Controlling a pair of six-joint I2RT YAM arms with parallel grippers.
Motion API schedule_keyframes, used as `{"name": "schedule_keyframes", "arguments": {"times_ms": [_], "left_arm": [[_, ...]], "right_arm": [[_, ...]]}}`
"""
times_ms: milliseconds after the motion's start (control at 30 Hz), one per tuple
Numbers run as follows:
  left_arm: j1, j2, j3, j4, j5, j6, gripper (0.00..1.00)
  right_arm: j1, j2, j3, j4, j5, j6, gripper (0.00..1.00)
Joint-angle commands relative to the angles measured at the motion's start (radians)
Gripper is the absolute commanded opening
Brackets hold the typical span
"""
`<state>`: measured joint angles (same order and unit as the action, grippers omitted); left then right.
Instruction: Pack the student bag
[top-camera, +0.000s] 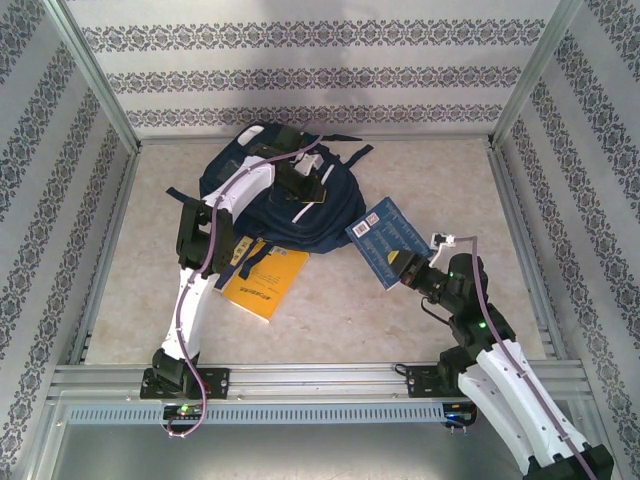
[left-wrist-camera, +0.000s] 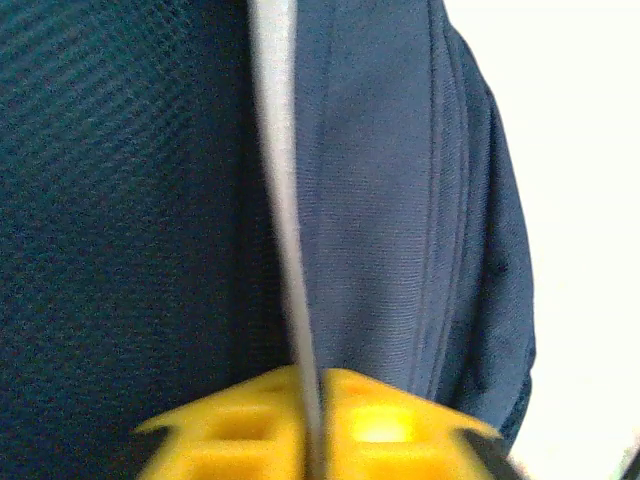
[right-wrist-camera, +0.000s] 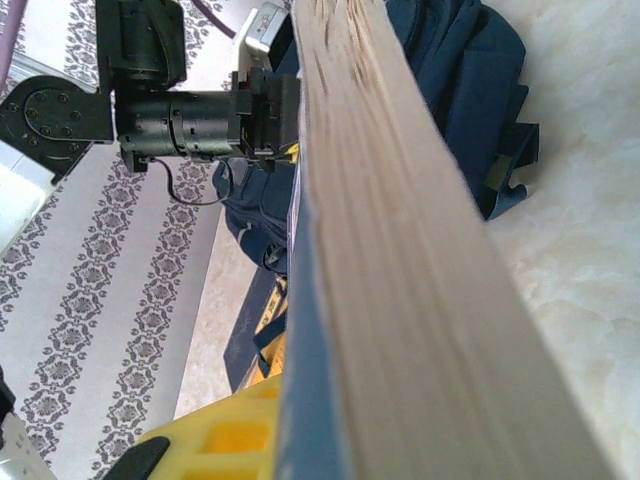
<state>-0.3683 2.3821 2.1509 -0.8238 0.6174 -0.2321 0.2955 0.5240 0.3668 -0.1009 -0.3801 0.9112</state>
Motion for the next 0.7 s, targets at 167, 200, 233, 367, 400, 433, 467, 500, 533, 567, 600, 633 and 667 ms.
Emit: {"name": "schedule_keyframes", "arguments": {"times_ms": [167,200,233,367,400,433,467,500,533,567,600,633,667], "left_arm": [[0.011,-0.134,0.087,-0.064,0.009,0.030,0.00],[0.020,-0.156,0.095,-0.075,0.008,0.028,0.00],[0.031,-0.174,0.101,-0.083,0.013,0.022,0.00],[0.058,-0.227,0.096,-0.093,0.062,0.003,0.00],[0.062,-0.235,0.096,-0.099,0.075,0.002,0.00],[0.063,-0.243,0.096,-0.106,0.087,0.002,0.00],[0.064,-0.248,0.095,-0.109,0.099,0.002,0.00],[0.065,-0.255,0.094,-0.112,0.109,0.002,0.00],[0.064,-0.260,0.090,-0.112,0.115,0.003,0.00],[0.065,-0.265,0.088,-0.115,0.120,0.004,0.00],[0.065,-0.268,0.085,-0.113,0.129,0.006,0.00],[0.065,-0.272,0.082,-0.113,0.137,0.006,0.00],[0.066,-0.276,0.079,-0.113,0.142,0.004,0.00]], "right_arm": [[-0.078,0.180,0.136,0.043,-0.060,-0.040,0.00],[-0.096,0.218,0.149,0.068,-0.081,-0.032,0.00],[-0.110,0.256,0.162,0.086,-0.100,-0.027,0.00],[-0.153,0.391,0.212,0.173,-0.151,0.001,0.00],[-0.156,0.432,0.230,0.198,-0.159,0.009,0.00],[-0.157,0.475,0.251,0.218,-0.168,0.020,0.00],[-0.159,0.515,0.271,0.242,-0.183,0.032,0.00],[-0.159,0.565,0.293,0.276,-0.204,0.048,0.00],[-0.159,0.616,0.316,0.306,-0.220,0.072,0.00],[-0.157,0.655,0.334,0.340,-0.230,0.092,0.00],[-0.152,0.705,0.353,0.380,-0.237,0.114,0.00],[-0.147,0.752,0.380,0.403,-0.241,0.126,0.00],[-0.142,0.785,0.402,0.416,-0.242,0.138,0.00]]}}
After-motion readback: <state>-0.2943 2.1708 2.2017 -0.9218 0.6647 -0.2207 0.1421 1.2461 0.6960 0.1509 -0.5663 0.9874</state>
